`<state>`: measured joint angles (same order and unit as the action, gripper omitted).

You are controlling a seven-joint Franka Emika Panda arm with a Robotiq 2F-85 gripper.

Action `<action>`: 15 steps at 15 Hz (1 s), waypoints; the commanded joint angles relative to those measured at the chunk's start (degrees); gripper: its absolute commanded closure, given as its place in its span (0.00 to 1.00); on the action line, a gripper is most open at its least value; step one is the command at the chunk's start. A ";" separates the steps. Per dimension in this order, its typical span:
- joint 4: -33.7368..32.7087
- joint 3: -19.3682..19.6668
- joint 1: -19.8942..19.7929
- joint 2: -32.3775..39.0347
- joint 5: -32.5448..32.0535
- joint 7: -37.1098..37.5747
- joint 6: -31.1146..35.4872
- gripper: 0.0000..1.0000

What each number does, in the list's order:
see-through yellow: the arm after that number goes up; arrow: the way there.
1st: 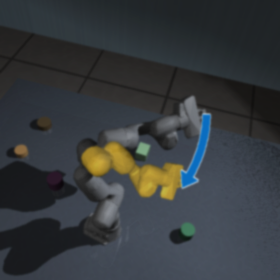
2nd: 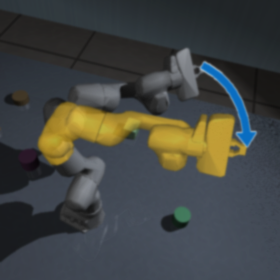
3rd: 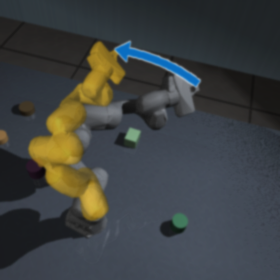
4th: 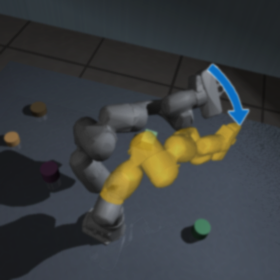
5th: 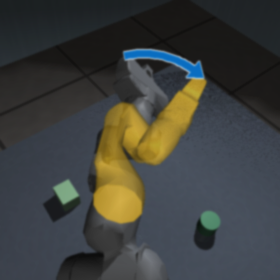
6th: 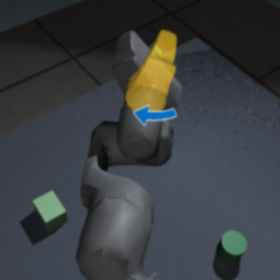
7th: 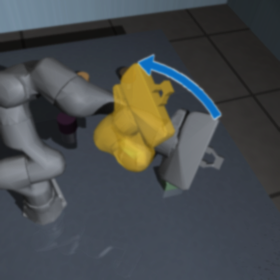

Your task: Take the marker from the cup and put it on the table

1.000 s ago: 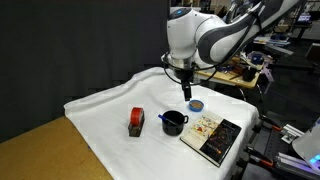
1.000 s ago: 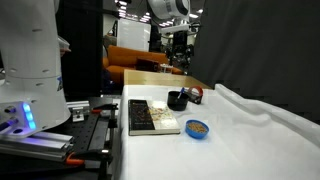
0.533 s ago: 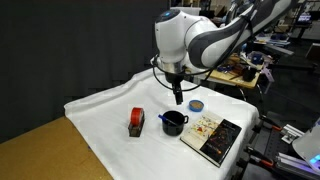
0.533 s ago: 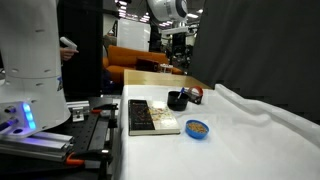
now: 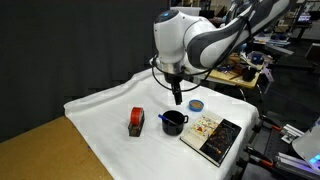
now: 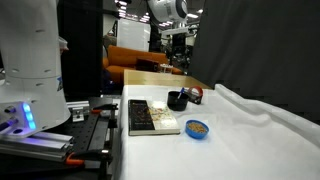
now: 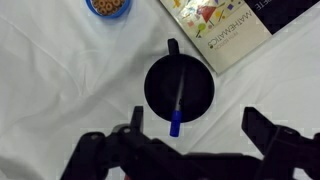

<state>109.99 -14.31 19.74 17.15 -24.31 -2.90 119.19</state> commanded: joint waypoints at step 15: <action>-13.01 1.00 0.92 9.06 0.99 -2.27 -5.14 0.00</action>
<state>101.08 -13.86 19.78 23.62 -24.20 -3.62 117.50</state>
